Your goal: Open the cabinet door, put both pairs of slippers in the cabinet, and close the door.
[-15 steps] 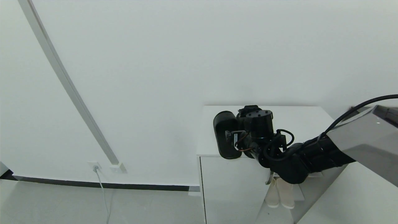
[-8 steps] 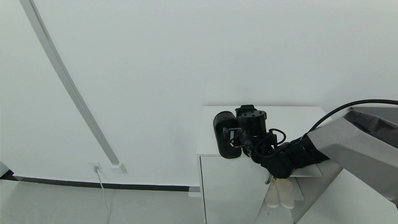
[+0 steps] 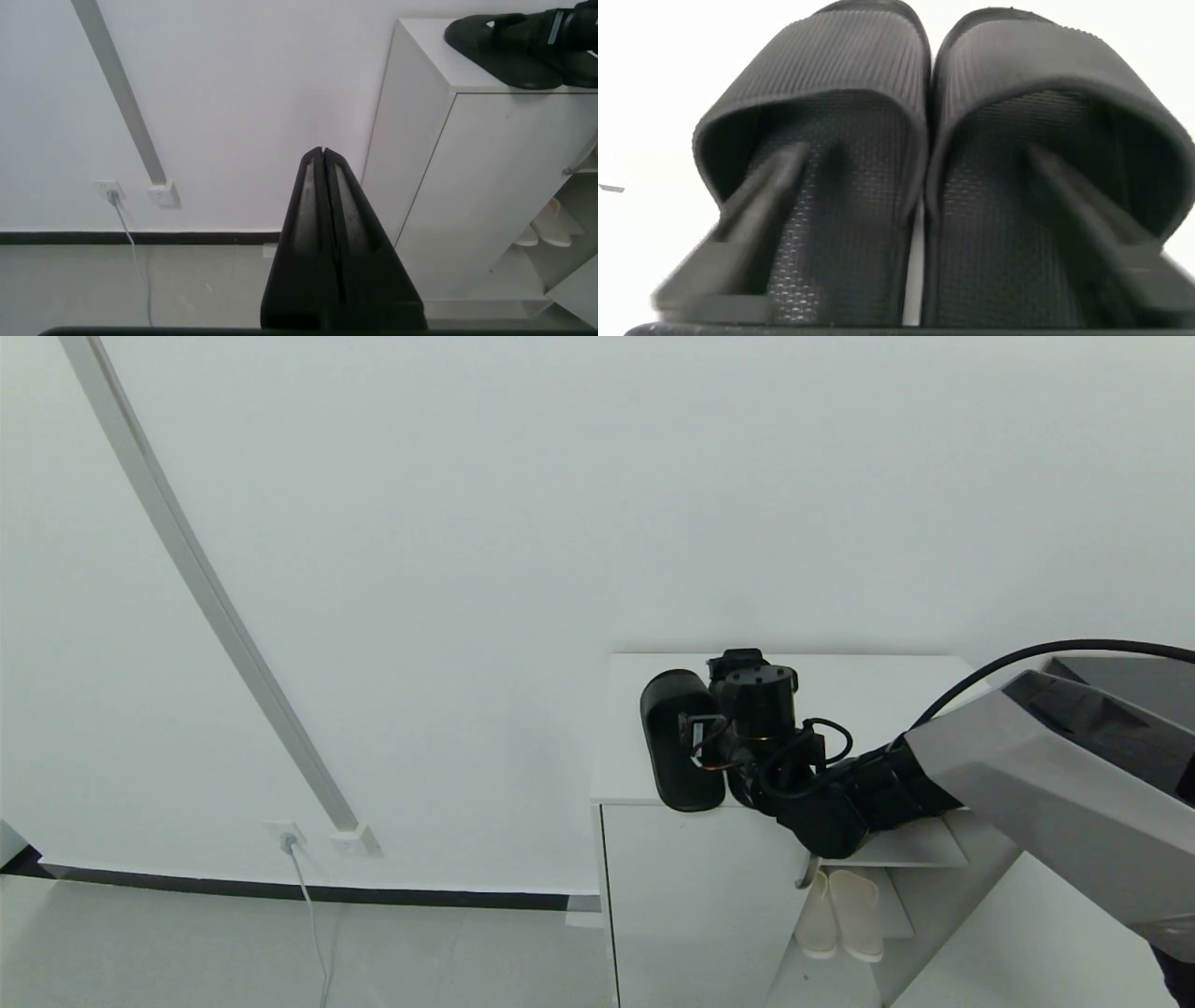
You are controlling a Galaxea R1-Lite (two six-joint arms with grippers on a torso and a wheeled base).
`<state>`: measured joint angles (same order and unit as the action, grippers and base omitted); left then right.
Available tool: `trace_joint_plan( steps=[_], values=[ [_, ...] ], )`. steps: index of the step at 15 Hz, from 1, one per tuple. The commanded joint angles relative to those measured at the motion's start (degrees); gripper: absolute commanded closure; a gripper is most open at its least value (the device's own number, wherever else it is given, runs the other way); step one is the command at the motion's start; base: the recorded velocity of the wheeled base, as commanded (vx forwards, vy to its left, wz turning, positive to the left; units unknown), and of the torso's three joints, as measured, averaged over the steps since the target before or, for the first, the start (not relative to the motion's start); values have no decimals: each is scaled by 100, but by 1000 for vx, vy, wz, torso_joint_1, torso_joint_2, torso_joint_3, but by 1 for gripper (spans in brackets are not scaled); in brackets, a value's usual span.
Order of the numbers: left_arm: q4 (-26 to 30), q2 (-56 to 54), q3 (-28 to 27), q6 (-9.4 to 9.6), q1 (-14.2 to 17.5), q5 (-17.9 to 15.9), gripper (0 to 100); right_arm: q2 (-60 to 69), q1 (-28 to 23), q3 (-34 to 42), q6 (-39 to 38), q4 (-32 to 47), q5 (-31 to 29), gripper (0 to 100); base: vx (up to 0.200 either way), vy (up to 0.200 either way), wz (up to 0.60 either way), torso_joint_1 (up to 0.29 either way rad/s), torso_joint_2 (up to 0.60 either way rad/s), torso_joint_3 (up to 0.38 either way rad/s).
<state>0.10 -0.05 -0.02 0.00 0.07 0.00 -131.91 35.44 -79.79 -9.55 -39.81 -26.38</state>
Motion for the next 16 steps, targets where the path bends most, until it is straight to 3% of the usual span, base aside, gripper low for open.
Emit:
trace_joint_plan(
  steps=[1,8,16],
  values=[
    [-1,5,2,0,1,0,100,-54,-2,-19,14,0,10,100,0,0,0,0,0,0],
    [-1,5,2,-9,1,9,100,122,-11,113,58,-9,19,100,0,0,0,0,0,0],
    [-1,5,-6,-9,1,9,100,2539,-37,2582,49,-255,1372,100,0,0,0,0,0,0]
  ],
)
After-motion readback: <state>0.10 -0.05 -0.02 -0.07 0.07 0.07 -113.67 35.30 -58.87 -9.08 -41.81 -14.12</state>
